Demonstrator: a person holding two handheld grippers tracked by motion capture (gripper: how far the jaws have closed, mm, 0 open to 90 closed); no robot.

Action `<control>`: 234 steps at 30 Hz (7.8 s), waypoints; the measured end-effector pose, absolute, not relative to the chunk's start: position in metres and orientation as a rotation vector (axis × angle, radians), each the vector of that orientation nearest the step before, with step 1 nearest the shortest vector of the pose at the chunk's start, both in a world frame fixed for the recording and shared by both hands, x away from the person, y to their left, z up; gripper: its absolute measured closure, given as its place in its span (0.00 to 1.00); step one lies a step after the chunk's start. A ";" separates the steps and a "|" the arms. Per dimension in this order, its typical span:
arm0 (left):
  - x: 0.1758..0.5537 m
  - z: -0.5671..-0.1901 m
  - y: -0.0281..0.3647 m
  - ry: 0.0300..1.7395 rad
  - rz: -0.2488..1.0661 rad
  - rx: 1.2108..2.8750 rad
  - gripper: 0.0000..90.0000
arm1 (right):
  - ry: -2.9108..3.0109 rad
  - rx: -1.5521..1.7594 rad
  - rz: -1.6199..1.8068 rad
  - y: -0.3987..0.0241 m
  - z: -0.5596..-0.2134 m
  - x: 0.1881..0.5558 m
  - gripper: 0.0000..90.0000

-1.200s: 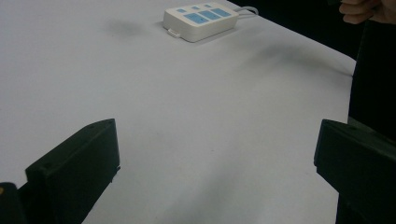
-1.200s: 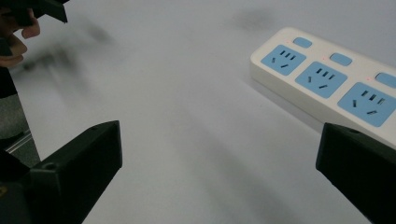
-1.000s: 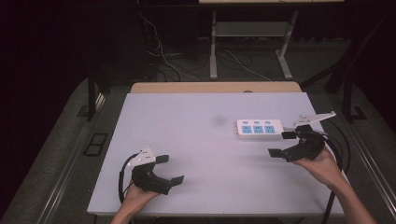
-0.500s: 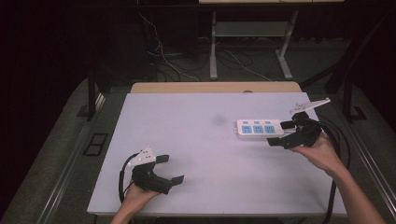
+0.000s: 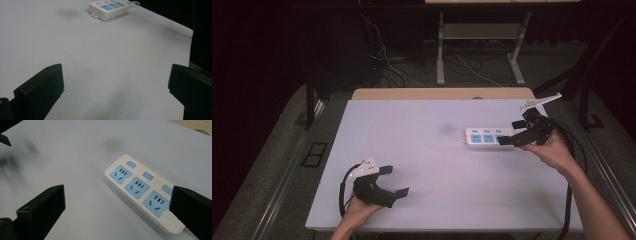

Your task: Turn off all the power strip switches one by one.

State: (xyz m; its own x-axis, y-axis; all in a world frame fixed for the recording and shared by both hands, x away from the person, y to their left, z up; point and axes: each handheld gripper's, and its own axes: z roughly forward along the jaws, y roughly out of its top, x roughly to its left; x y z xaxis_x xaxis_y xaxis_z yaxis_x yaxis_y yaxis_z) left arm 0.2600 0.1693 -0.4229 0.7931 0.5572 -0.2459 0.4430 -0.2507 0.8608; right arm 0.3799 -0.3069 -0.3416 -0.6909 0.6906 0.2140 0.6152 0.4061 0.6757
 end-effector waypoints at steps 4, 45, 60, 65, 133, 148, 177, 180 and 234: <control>0.260 -0.423 0.169 0.755 0.133 1.888 0.00 | 2.540 1.202 1.140 -0.310 -0.342 0.387 0.00; 0.260 -0.421 0.175 0.759 0.147 1.854 0.00 | 2.522 1.329 1.040 -0.320 -0.371 0.446 0.94; 0.262 -0.421 0.176 0.762 0.152 1.853 0.00 | 2.534 1.374 0.987 -0.312 -0.392 0.460 1.00; 0.262 -0.421 0.177 0.760 0.155 1.852 0.00 | 2.527 1.407 0.978 -0.312 -0.398 0.464 1.00; 0.264 -0.421 0.180 0.766 0.162 1.851 0.00 | 2.444 1.425 1.042 -0.318 -0.412 0.456 1.00; 0.264 -0.422 0.179 0.764 0.159 1.856 0.00 | 2.463 1.363 1.065 -0.317 -0.385 0.450 1.00; 0.264 -0.421 0.180 0.764 0.160 1.852 0.00 | 2.532 1.314 1.088 -0.291 -0.384 0.460 1.00; 0.264 -0.422 0.180 0.764 0.158 1.854 0.00 | 2.536 1.322 1.086 -0.289 -0.387 0.462 1.00; 0.265 -0.424 0.178 0.758 0.157 1.871 0.00 | 2.496 1.400 1.092 -0.292 -0.423 0.464 1.00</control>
State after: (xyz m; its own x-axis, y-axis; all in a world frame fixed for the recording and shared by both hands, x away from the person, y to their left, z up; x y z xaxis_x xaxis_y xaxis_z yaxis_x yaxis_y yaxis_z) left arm 0.2650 0.1777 -0.4235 0.7899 0.5672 -0.2333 0.4278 -0.2368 0.8723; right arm 0.4637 -0.2923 -0.4227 -0.5797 0.7718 0.2612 0.7157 0.3292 0.6159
